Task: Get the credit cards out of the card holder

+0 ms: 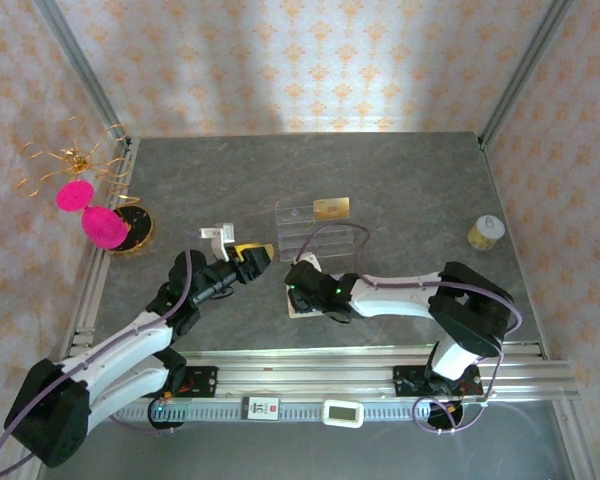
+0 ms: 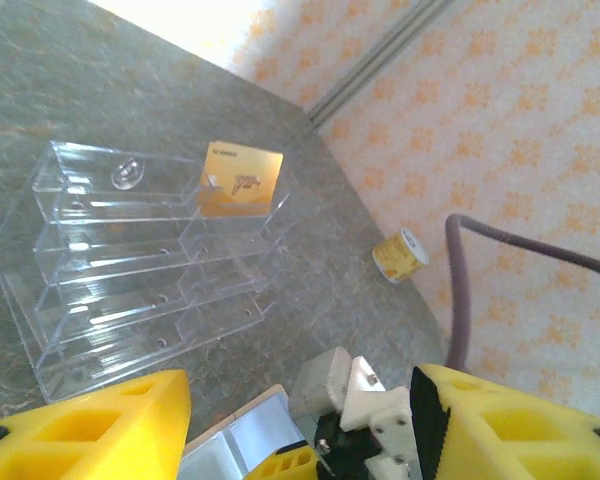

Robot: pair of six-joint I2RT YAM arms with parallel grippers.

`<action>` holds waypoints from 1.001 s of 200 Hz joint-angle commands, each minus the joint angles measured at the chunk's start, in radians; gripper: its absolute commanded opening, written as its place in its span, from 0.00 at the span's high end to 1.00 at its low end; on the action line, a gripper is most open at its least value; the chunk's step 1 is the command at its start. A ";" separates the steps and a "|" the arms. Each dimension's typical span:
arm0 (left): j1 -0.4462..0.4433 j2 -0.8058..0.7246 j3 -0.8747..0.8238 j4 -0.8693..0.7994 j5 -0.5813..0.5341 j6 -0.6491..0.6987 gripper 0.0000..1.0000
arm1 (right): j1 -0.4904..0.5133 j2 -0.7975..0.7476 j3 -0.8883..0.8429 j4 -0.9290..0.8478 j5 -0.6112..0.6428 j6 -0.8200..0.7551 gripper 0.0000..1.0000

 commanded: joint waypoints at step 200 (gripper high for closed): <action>-0.279 0.506 0.110 -0.069 -0.031 -0.014 1.00 | 0.026 -0.185 -0.150 0.177 0.078 0.197 0.80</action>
